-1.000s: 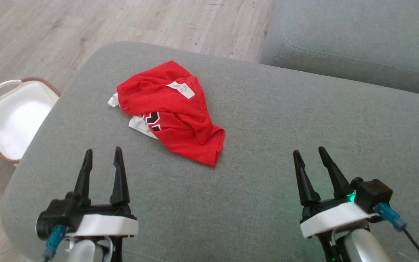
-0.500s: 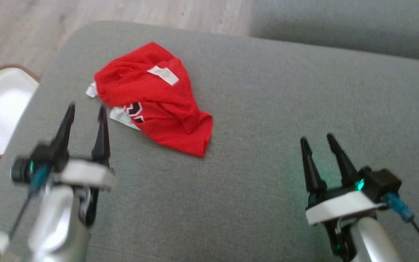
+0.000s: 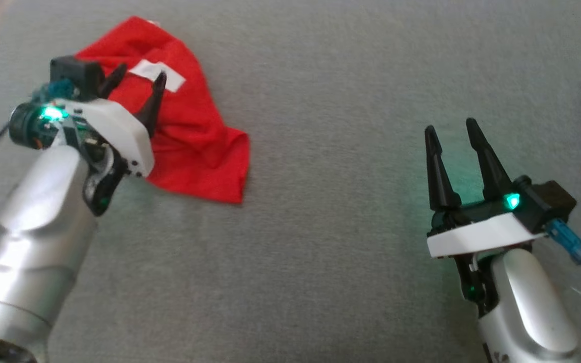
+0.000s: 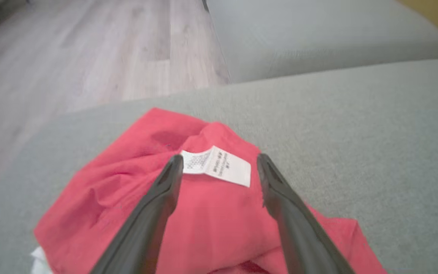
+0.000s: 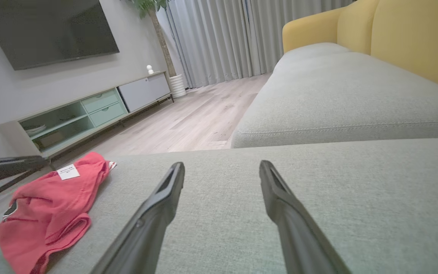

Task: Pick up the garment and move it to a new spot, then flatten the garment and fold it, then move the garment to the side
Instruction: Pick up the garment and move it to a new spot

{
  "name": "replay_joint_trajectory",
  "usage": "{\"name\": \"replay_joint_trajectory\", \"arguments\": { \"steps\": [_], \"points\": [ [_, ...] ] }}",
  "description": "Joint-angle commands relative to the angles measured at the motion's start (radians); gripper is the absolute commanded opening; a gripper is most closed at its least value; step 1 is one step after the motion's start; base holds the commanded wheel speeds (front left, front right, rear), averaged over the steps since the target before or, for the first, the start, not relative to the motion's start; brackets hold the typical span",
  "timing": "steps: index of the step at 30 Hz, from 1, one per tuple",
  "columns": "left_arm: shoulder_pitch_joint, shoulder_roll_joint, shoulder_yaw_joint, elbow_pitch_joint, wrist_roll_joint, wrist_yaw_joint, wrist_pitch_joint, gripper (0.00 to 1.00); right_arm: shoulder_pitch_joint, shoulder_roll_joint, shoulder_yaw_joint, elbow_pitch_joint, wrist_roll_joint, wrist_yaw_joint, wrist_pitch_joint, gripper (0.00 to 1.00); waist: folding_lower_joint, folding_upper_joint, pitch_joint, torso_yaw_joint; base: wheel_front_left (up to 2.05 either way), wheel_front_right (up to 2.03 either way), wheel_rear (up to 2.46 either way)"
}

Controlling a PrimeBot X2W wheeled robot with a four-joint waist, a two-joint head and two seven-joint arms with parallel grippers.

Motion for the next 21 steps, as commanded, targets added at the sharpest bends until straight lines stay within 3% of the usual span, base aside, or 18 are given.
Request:
{"name": "replay_joint_trajectory", "arguments": {
  "steps": [1,5,10,11,13,21],
  "points": [
    [-0.043,0.059,0.004,-0.01,-0.026,0.002,0.031,1.0,-0.023,0.0,0.025,-0.039,0.0,-0.001,-0.011,1.0,-0.0004,0.0,0.035,-0.037,0.0,0.0,0.0],
    [-0.078,0.109,-0.092,0.03,-0.109,0.002,0.111,1.0,-0.032,0.0,0.028,-0.046,0.005,-0.001,-0.011,1.0,-0.0004,0.0,0.051,-0.063,0.0,0.0,0.0],
    [-0.094,0.127,-0.158,0.057,-0.191,0.002,0.097,1.0,-0.038,0.0,0.026,-0.052,0.007,-0.001,-0.011,1.0,-0.0004,0.0,0.057,-0.084,0.0,0.0,0.0],
    [-0.096,0.128,-0.169,0.06,-0.204,0.002,0.088,0.91,-0.038,0.0,0.025,-0.053,0.007,-0.001,-0.011,1.0,-0.0004,0.0,0.057,-0.086,0.0,0.0,0.0],
    [-0.104,0.133,-0.192,0.056,-0.22,0.002,0.043,0.03,-0.036,0.0,0.025,-0.054,0.004,-0.001,-0.011,1.0,-0.0004,0.0,0.055,-0.09,0.0,0.0,0.0],
    [-0.159,0.145,-0.271,-0.028,-0.198,0.002,-0.347,0.0,-0.029,0.0,0.027,-0.048,0.006,-0.001,-0.011,1.0,-0.0004,0.0,0.007,-0.119,0.0,0.0,0.0]
  ]
}}
